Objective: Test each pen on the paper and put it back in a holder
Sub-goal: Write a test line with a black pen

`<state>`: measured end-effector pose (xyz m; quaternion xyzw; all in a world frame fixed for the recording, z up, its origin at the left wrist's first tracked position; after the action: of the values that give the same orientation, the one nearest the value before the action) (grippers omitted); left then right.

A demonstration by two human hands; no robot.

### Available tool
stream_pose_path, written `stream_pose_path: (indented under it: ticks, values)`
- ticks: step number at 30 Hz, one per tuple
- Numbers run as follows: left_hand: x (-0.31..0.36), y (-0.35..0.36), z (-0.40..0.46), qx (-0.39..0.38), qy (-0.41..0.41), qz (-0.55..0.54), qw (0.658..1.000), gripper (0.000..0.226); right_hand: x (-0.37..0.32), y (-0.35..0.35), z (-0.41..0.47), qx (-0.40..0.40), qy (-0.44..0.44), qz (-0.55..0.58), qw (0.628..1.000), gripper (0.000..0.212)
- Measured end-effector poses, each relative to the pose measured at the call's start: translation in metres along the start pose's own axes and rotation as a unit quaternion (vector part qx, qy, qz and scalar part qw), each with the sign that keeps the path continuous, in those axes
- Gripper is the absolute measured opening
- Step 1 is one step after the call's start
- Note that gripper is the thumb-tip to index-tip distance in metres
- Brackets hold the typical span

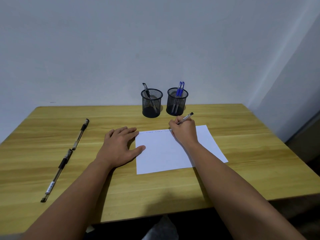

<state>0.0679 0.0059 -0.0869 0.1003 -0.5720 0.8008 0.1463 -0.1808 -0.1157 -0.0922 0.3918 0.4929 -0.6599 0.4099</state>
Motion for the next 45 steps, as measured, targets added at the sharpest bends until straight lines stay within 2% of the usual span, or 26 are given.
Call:
stream_pose_path:
  ticks: [5, 11, 22, 28, 34, 37, 41, 45]
  values:
    - [0.000, 0.000, 0.000, -0.001, -0.002, -0.003, 1.000, 0.077, 0.001, 0.000, 0.000, 0.008, 0.005, 0.008, 1.000, 0.044]
    - [0.000, 0.000, 0.000, 0.001, 0.001, -0.001, 1.000, 0.076, -0.004, 0.000, -0.001, 0.007, -0.011, -0.019, 1.000, 0.030]
    - [0.000, 0.000, 0.000, 0.004, -0.001, -0.003, 1.000, 0.075, -0.007, -0.004, -0.002, 0.017, -0.012, -0.025, 0.999, 0.034]
    - [0.000, 0.000, 0.000, 0.003, -0.001, -0.004, 1.000, 0.075, -0.010, -0.007, -0.004, 0.021, -0.016, -0.024, 0.999, 0.048]
    - [0.000, 0.000, 0.000, 0.004, 0.001, -0.006, 1.000, 0.075, -0.011, -0.005, -0.005, 0.015, -0.019, -0.015, 1.000, 0.045]
    - [-0.001, 0.001, 0.000, 0.000, 0.000, -0.002, 1.000, 0.076, -0.008, -0.007, -0.004, 0.034, 0.001, -0.001, 0.999, 0.043]
    - [-0.001, 0.001, 0.000, -0.005, -0.001, -0.002, 1.000, 0.076, 0.002, -0.021, 0.002, 0.068, 0.063, 0.078, 0.993, 0.038]
    - [0.001, 0.000, 0.000, -0.008, -0.001, -0.003, 1.000, 0.076, 0.008, -0.019, 0.004, 0.059, 0.105, 0.135, 0.984, 0.034]
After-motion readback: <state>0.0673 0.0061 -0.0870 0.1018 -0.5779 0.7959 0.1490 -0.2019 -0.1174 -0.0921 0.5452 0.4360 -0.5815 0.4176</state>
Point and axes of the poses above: each hand's wrist, its own z-axis towards the middle knuckle, its own y-axis out of the palm, x = y × z, the point moved 10 cm from there along z, towards the middle knuckle, and after that the axes turned 4 degrees about x, right-handed, at the moved point
